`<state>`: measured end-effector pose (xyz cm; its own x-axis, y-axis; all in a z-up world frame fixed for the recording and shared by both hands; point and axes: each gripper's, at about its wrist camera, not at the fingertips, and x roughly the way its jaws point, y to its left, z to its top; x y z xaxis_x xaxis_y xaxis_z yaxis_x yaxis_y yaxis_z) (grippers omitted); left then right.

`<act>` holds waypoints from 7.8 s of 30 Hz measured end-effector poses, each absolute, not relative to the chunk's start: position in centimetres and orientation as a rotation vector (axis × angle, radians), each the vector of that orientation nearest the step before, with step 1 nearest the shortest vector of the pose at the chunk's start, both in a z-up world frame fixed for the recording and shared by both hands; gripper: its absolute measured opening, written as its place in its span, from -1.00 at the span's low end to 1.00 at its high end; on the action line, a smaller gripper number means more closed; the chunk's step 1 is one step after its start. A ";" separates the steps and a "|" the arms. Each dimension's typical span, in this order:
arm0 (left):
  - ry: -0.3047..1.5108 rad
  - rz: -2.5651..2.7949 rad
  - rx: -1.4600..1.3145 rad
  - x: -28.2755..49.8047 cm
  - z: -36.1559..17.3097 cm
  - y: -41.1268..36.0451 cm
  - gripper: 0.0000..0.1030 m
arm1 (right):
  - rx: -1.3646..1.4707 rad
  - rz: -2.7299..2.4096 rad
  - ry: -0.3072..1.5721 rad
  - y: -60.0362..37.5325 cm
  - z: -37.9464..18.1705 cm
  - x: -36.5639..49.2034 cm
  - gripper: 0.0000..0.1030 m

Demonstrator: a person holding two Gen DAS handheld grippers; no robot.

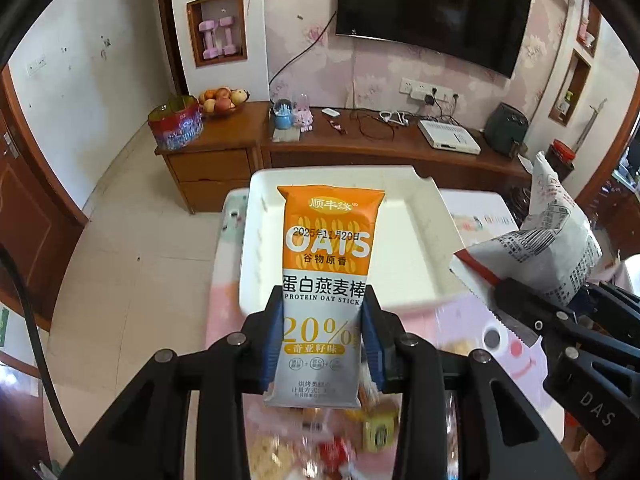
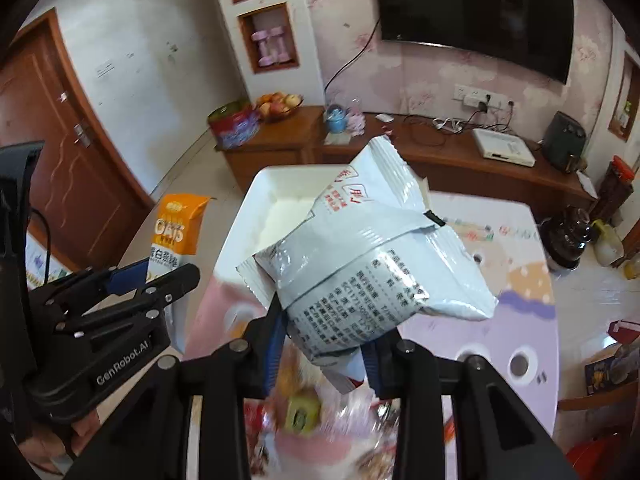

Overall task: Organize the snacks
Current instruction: 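Carry both snacks over the white tray and open both tools to drop them, then withdraw both tools from the tray back over the snack pile, then grasp the brown chocolate packet with the left tool while the right grasps the blue candy, then lower both snacks into the white tray and open both tools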

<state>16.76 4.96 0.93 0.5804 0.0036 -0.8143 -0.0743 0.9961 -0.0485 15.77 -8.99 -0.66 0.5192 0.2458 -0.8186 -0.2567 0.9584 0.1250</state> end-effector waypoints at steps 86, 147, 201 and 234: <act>0.875 0.073 -0.088 -3.2 -1.6 0.7 0.76 | -0.082 0.215 1.006 -14.6 -1.9 -4.4 0.14; 1.310 0.083 -0.175 -1.7 -17.0 -0.9 -0.42 | -0.004 0.283 1.347 -11.6 -14.5 -3.9 -0.42; 0.838 0.097 -0.015 21.6 3.4 4.0 -0.39 | 0.032 0.230 0.833 -8.2 4.6 23.3 -0.42; 0.927 0.111 -0.041 25.1 -0.9 6.4 0.72 | 0.036 0.197 1.014 -7.2 -1.7 27.6 0.00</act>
<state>25.08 6.45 -0.90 0.5954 0.0778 -0.7997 -0.1133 0.9935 0.0124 27.59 -7.19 -1.68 0.5119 0.1805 -0.8399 -0.1474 0.9816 0.1212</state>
